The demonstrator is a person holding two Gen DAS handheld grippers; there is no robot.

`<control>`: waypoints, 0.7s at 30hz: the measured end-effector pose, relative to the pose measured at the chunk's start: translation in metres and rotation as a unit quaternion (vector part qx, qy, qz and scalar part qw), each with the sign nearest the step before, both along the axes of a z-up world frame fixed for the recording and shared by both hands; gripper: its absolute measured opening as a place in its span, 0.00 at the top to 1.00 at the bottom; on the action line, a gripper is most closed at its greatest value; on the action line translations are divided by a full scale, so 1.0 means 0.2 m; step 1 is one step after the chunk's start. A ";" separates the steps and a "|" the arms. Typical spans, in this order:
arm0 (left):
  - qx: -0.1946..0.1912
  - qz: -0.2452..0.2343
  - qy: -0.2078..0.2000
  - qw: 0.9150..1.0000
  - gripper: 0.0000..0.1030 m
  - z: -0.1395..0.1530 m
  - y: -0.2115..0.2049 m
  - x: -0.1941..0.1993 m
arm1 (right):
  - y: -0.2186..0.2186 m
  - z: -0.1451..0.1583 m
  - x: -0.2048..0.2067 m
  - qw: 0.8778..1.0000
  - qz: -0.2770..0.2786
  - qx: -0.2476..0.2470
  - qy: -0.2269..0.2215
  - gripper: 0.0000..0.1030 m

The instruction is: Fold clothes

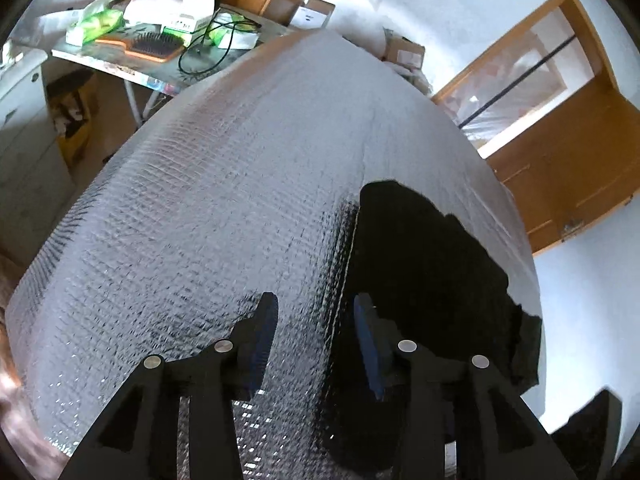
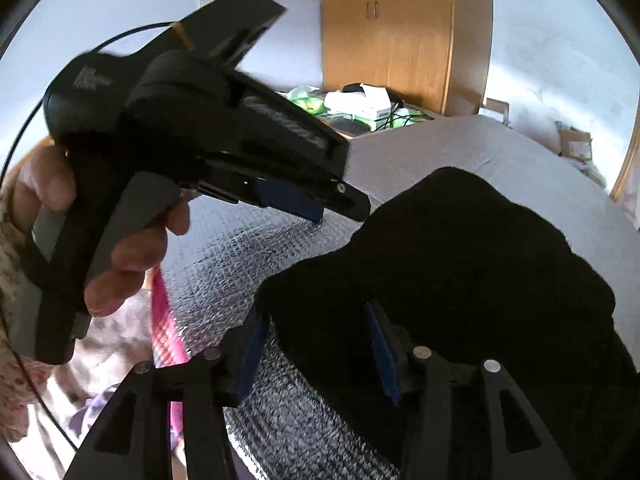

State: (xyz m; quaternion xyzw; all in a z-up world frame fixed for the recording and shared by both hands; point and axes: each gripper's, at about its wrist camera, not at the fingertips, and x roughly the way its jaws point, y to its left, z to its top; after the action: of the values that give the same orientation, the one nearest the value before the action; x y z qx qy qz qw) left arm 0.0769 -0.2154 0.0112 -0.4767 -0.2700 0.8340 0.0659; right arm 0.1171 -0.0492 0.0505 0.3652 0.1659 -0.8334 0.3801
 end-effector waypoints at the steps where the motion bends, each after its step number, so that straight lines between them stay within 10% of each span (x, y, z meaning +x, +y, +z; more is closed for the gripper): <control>1: 0.002 -0.003 0.000 1.000 0.60 0.00 0.00 -0.01 | -0.01 0.00 0.01 1.000 -0.001 0.006 0.004 0.52; 21: 0.088 -0.051 -0.023 0.995 0.68 -0.04 0.09 -0.27 | 0.10 0.01 0.02 0.999 -0.034 -0.033 -0.019 0.86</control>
State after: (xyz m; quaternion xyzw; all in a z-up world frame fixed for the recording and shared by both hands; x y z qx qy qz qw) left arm 0.0231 -0.1981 0.0023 -0.5014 -0.3188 0.7914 0.1436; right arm 0.1217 -0.0300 0.0528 0.3738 0.1186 -0.8435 0.3670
